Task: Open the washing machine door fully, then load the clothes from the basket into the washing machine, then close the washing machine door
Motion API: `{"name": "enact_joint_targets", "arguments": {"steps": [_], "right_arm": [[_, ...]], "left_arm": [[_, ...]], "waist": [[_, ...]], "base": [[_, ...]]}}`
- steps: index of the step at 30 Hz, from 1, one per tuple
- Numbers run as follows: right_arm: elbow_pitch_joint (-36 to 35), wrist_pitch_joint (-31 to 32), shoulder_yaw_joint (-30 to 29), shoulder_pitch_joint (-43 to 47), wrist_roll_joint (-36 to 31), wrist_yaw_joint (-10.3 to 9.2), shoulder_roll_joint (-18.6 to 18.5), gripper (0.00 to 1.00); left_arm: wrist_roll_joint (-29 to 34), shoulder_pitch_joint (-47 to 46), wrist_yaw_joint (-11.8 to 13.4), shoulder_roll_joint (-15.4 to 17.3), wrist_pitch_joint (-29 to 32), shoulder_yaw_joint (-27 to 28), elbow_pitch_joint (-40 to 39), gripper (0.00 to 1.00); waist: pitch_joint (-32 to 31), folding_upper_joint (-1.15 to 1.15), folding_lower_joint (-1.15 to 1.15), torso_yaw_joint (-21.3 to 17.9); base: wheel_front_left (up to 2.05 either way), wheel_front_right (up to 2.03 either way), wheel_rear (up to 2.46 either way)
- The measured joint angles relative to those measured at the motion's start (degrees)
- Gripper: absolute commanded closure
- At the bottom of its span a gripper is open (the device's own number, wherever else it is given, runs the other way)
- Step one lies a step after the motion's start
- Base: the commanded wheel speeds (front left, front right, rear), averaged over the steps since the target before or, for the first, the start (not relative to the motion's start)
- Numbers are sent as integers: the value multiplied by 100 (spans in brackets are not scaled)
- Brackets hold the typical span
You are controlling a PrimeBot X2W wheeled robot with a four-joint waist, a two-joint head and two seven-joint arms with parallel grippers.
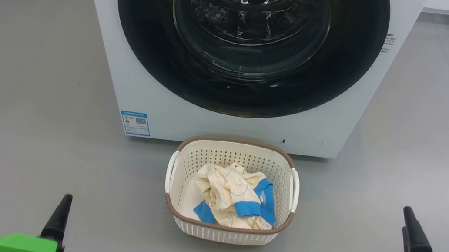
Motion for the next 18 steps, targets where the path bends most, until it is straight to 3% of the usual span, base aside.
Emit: {"name": "enact_joint_targets", "arguments": {"steps": [18], "right_arm": [[-164, -308, -12, -129, -2283, 0, -66, 0]], "left_arm": [[2015, -124, 253, 170, -301, -214, -212, 0]], "waist": [[40, 0, 0, 16]], "base": [[0, 0, 0]]}}
